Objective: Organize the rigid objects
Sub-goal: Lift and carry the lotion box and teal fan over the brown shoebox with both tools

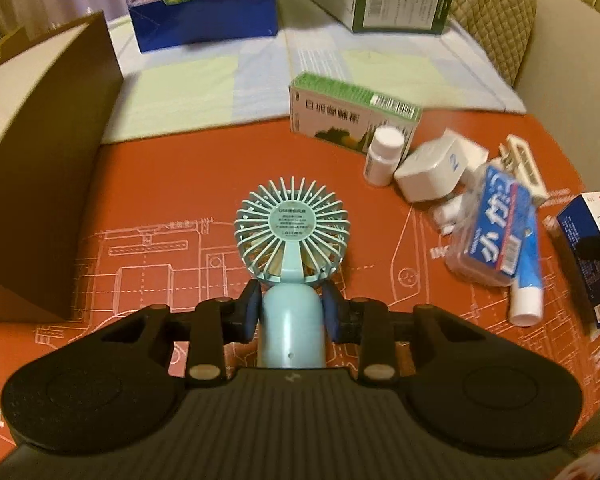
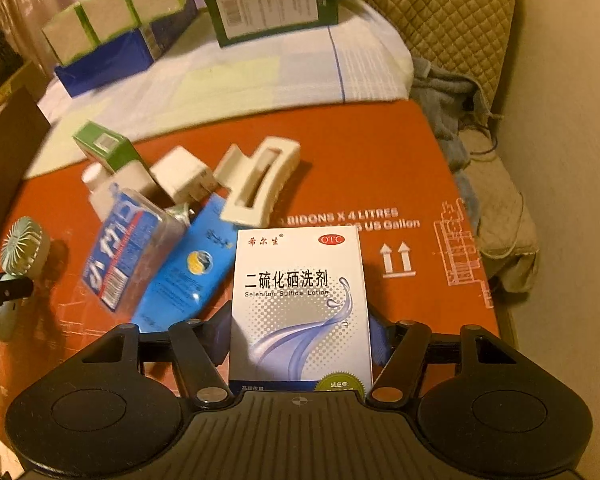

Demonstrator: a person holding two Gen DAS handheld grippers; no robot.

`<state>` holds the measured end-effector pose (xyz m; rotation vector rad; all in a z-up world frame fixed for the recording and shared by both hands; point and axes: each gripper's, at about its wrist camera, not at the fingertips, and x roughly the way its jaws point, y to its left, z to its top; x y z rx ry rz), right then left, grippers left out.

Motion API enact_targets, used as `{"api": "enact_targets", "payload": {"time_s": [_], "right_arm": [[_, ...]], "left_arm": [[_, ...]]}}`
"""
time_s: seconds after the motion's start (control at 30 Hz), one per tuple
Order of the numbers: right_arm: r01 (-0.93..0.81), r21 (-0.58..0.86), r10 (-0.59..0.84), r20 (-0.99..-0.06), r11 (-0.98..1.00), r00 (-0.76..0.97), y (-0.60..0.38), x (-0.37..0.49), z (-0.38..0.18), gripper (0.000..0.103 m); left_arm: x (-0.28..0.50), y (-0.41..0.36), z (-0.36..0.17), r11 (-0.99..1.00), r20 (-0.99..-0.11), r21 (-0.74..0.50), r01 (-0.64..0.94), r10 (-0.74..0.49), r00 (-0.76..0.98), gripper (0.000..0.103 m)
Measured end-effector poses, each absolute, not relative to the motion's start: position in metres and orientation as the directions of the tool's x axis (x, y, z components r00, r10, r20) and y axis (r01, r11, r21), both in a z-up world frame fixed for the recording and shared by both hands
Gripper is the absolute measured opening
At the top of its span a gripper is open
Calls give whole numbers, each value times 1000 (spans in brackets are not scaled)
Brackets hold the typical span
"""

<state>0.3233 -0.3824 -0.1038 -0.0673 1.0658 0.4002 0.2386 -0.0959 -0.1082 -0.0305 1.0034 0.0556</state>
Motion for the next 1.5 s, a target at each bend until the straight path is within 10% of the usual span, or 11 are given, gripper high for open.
{"api": "enact_targets", "payload": {"time_s": [0.87, 1.5], "right_arm": [[-690, 363, 681, -686, 626, 257, -90, 227, -5, 61], [-697, 310, 664, -678, 647, 315, 96, 249, -6, 61]], "left_arm": [[157, 90, 29, 990, -691, -29, -139, 80, 719, 28], [237, 233, 31, 978, -663, 2, -210, 159, 732, 28]]}}
